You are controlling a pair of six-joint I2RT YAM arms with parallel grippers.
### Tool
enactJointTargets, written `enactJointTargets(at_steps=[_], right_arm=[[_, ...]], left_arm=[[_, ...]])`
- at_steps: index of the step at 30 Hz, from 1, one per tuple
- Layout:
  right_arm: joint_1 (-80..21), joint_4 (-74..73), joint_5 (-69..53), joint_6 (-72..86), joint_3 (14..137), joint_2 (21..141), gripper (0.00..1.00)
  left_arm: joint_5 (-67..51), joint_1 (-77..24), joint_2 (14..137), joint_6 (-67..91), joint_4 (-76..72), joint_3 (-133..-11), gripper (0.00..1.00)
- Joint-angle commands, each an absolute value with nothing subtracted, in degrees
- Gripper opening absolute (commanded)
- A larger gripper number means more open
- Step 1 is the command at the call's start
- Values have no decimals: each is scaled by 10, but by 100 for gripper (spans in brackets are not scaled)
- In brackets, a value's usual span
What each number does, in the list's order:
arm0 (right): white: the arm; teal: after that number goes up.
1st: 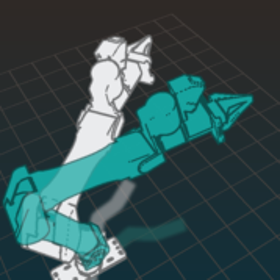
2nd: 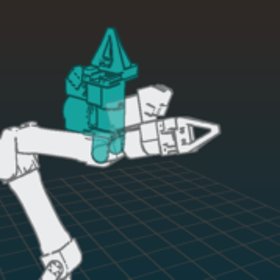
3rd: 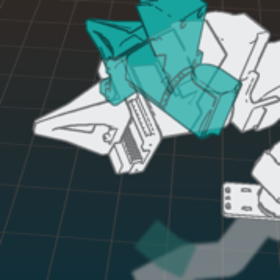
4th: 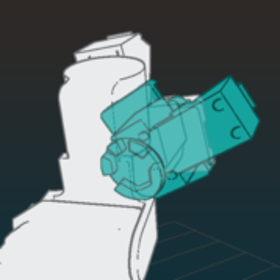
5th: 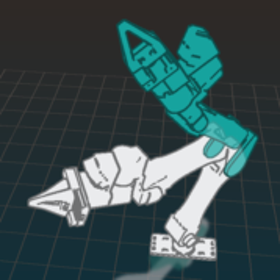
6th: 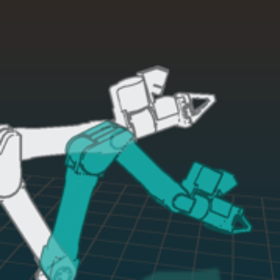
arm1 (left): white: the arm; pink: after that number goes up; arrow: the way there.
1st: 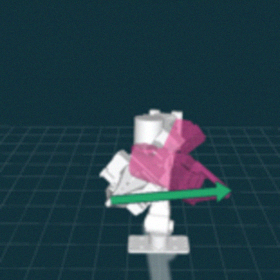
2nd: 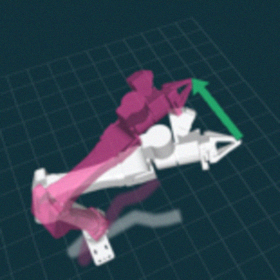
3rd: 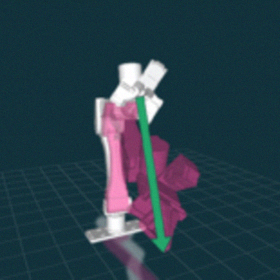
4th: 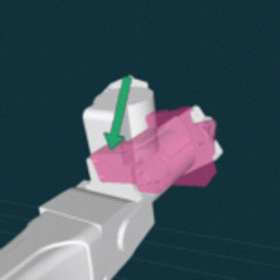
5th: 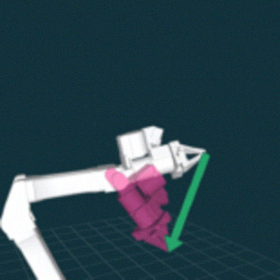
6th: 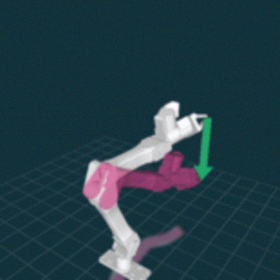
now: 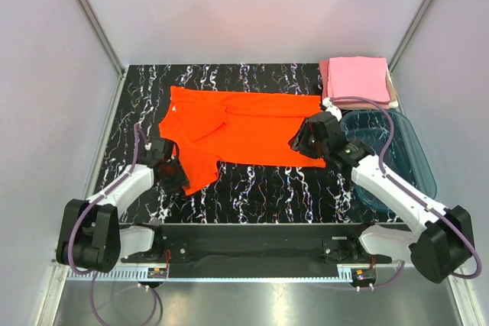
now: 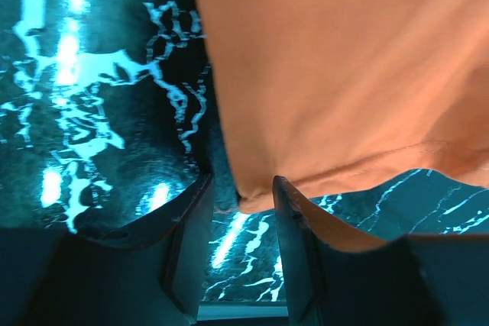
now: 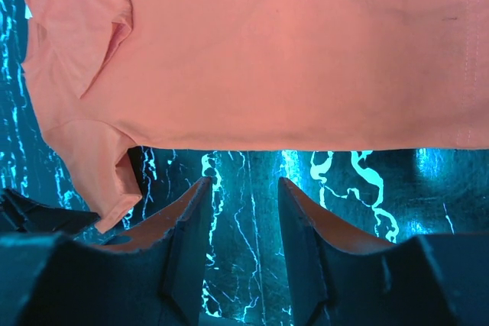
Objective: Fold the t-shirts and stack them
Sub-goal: Fold the tshirt
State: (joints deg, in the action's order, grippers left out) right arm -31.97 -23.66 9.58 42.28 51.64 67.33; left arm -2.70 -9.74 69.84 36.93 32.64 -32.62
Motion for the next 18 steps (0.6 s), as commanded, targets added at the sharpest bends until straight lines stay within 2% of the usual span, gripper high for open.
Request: enactJointTargets(at_steps=[1,4,7,8,10,13,15,17,18], right_arm=[[-317,-218,117,433,513,643,47],[-317,-219,115,437,512,640,47],[-318,-234,126,453,514,644,47],[-317,-248,139,468,517,645,48],[-316,-301,196,518,520,646,52],[-302,-371,230,649,518,649,52],[-291,-381,238,677,508,648,53],[-280,-382,239,700,490,644,59],[-270,-385,238,706,488,646,66]], left_arm=[[-3,-111,703,389,290,-309,43],[12,-111,714,370,279,-310,39],[3,-112,717,366,279,-312,21],[2,-112,713,365,279,-313,8],[-14,-112,697,352,281,-329,0],[-6,-112,676,331,299,-363,0],[-13,-112,665,321,305,-381,0],[-21,-112,661,310,304,-388,0],[-31,-112,657,306,301,-394,0]])
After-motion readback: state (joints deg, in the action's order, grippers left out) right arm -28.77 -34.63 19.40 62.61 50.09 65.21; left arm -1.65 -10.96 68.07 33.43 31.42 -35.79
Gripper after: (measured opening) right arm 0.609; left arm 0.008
